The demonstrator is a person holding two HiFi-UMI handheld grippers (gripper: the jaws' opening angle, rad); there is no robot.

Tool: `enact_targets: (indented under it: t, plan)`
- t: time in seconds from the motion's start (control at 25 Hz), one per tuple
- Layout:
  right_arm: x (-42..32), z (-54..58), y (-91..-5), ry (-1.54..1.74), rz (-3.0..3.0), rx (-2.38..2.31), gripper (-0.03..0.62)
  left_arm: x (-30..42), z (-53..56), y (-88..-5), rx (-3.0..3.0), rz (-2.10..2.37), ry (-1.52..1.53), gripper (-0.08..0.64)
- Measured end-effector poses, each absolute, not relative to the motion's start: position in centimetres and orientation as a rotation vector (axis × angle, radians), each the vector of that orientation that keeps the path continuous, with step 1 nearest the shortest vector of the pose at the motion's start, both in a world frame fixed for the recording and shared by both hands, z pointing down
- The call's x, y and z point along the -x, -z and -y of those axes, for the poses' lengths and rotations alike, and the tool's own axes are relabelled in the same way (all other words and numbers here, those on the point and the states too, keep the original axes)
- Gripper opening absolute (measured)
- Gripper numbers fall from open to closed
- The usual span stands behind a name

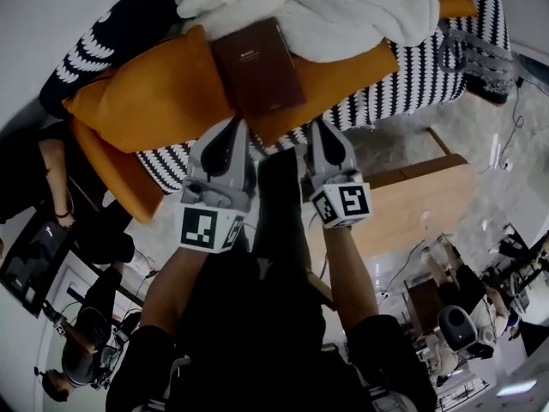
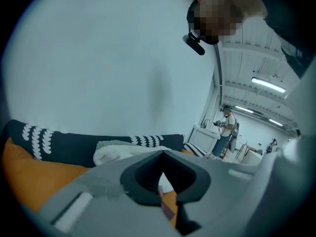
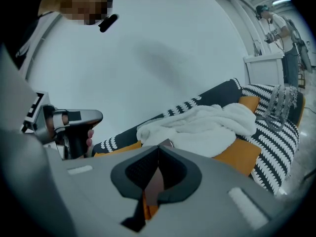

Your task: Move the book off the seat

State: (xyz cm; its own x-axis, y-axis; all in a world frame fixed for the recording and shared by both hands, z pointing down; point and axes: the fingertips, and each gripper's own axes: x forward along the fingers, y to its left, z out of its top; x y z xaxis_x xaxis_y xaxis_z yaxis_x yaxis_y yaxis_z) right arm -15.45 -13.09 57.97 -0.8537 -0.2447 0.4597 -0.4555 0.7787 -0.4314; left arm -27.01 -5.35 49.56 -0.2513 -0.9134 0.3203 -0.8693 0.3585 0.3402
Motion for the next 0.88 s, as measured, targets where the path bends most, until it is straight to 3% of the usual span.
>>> enact_targets:
  t: [0.88]
  plan:
    - [15.3, 13.6, -69.0, -0.844, 2.493, -0.479, 0.091, 26.2, 6.0, -57.4, -1.483, 2.136, 0.145, 0.006]
